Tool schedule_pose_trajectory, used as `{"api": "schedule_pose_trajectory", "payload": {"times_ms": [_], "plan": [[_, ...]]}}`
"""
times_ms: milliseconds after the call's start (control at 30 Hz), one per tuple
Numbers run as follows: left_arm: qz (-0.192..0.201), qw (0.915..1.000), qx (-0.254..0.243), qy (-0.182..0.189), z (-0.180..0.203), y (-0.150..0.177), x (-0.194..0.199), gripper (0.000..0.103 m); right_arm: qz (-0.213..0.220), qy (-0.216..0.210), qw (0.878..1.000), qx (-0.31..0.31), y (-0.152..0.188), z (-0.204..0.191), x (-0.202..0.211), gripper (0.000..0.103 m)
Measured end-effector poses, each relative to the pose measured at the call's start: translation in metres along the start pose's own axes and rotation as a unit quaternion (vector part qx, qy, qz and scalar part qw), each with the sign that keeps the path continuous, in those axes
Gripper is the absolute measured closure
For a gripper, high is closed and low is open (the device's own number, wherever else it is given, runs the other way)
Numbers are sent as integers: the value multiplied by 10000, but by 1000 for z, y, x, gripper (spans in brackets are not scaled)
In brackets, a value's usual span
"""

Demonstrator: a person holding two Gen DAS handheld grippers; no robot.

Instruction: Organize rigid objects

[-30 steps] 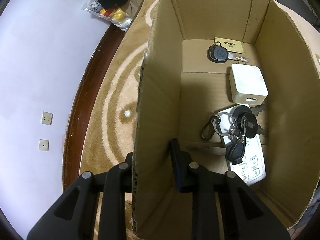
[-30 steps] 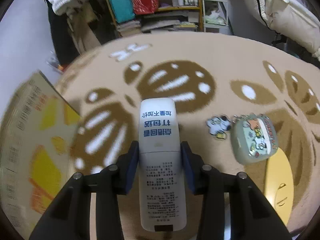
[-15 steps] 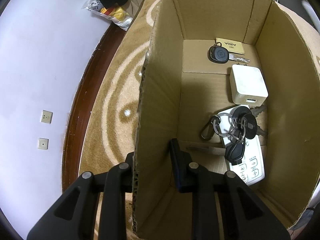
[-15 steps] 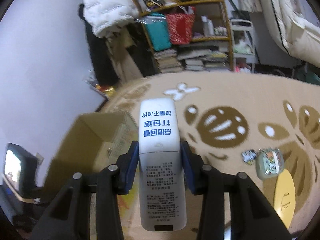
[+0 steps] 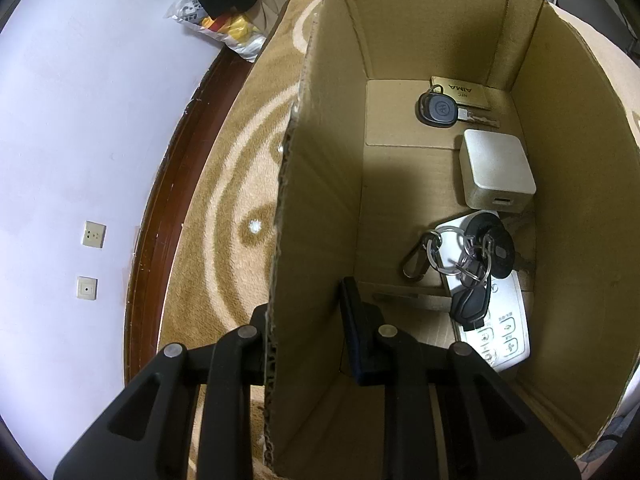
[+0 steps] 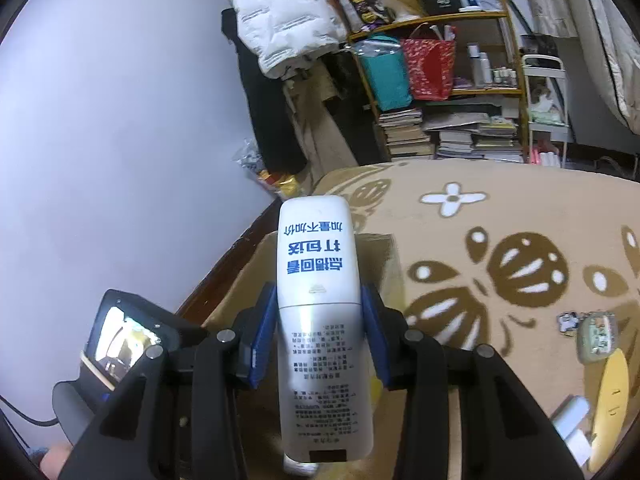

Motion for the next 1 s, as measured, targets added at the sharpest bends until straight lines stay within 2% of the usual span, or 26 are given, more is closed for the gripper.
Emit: {"api": "schedule_pose_trajectory", "payload": {"times_ms": [167,333,433,567,667,800,867,933,1000], "plan": [[-12,10000,25,19,0,1,0,80,-154,-113,9998,-36,6,-11,-12,59],[-6,10000,8,28,-1,0,0,80,-389,-23,9992,-63,16,-8,-24,59],[45,10000,-46,56,-3,2,1,80,-351,179,9992,-10,18,-4,-22,62],[44,10000,-37,60,-2,2,2,81,-160,84,9998,30,12,-1,-15,65],[58,10000,-49,6,-2,2,3,81,37,367,9987,340,8,-5,-5,65],[49,10000,-29,30,-3,2,4,81,55,832,9946,610,-2,7,0,65],[61,10000,-37,24,-3,0,4,80,98,848,9957,354,-8,24,4,60],[55,10000,-51,9,-3,1,4,80,153,976,9949,181,-12,39,9,42],[45,10000,-34,24,-3,0,3,80,177,1176,9929,-15,-15,58,14,36]]}}
Point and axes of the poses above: each gripper's, at about its wrist camera, not at the fingertips, and x roughly against the way its jaws point, z to its right, y to its underside, the point moved 1 cm from there along -x, roughly the way its jaws point, and after that the axes turned 8 degrees about x, right-handed, at the moved point
